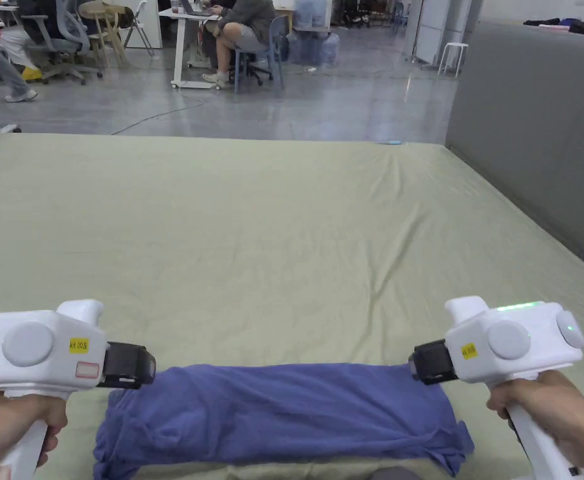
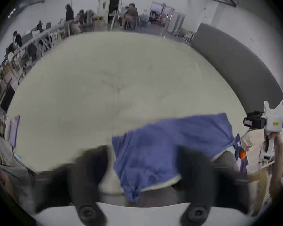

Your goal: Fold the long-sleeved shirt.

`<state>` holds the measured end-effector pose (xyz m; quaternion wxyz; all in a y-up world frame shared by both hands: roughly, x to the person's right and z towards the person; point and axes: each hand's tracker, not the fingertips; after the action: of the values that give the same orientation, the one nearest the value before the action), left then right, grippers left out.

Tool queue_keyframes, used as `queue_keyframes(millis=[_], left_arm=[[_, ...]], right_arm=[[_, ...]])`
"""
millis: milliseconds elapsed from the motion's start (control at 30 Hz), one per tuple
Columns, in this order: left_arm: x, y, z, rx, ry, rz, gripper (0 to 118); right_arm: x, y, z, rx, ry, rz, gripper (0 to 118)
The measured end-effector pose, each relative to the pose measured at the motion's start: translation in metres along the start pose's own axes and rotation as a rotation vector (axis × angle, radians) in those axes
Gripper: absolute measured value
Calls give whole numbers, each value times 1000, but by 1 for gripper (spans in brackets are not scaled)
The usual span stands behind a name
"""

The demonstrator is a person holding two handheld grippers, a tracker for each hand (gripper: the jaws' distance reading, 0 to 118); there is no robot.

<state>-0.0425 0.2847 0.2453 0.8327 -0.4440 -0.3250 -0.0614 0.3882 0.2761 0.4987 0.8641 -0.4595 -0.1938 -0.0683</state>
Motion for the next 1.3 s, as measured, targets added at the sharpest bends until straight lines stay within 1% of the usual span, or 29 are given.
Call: queue_keyframes(millis=[33, 67, 100, 133, 167, 233, 300, 367, 400, 467, 500, 533, 600, 633, 667, 700, 767, 833, 867, 900, 933, 1033, 1133, 1233, 1300], left_arm=[[4, 6, 0, 25, 22, -32, 0], [11, 9, -4, 5, 75, -45, 0], [13, 11, -2, 24, 95, -28, 0], [12, 14, -2, 7, 80, -34, 0], [13, 14, -1, 4, 34, -56, 0], [11, 12, 4, 15, 19, -33, 0], [-1, 10, 8, 15, -42, -2, 0], [-22, 3, 8, -20, -126, 110, 0], [-34, -2, 8, -27, -157, 152, 28], [-58, -15, -3, -81, -256, 221, 105], [-70, -24, -9, -94, -302, 253, 118], [-84, -30, -13, -61, -388, 315, 118], [-110, -44, -28, -120, -400, 403, 118], [-118, -49, -37, -166, -377, 431, 118], [-124, -60, -49, -148, -401, 458, 118], [-127, -70, -61, -147, -443, 488, 118], [-137, -82, -86, -206, -565, 569, 118], [-130, -96, -101, -258, -642, 661, 118], [-126, -97, -104, -218, -689, 675, 118], [-124, -95, -106, -156, -710, 658, 118], [-120, -93, -110, -143, -753, 650, 118], [-111, -84, -131, -165, -796, 643, 118], [-94, -73, -154, -182, -848, 595, 118], [-94, -59, -170, -191, -792, 509, 118], [-99, -50, -168, -188, -759, 425, 117]], right_arm=[[-6, 8, 3, 17, 15, 9, 0], [-12, 14, 2, 15, 19, 6, 0], [-16, 16, 3, -1, -31, 4, 0], [-24, 21, 1, 18, 24, 37, 0], [-30, 23, 1, 18, 29, 56, 0], [-38, 27, 3, 34, 25, 50, 0], [-41, 29, 6, 37, 40, 49, 0], [-46, 28, 10, 46, 69, 54, 0], [-46, 25, 13, 47, 79, 61, 0], [-56, 24, 13, 48, 91, 86, 0], [-61, 24, 13, 48, 97, 99, 0], [-61, 19, 18, 48, 103, 107, 0], [-71, 20, 15, 47, 110, 116, 0], [-77, 22, 13, 45, 117, 122, 0], [-76, 19, 16, 46, 123, 126, 0], [-80, 21, 14, 47, 125, 128, 0], [-89, 25, 10, 47, 131, 129, 0], [-90, 25, 11, 46, 137, 128, 0], [-93, 27, 10, 43, 140, 126, 0], [-95, 28, 8, 40, 144, 125, 0], [-91, 26, 10, 39, 146, 124, 0], [-96, 29, 8, 37, 145, 125, 0], [-97, 28, 6, 31, 146, 118, 0], [-96, 24, 6, 27, 135, 110, 0], [-96, 23, 4, 22, 131, 103, 0]])
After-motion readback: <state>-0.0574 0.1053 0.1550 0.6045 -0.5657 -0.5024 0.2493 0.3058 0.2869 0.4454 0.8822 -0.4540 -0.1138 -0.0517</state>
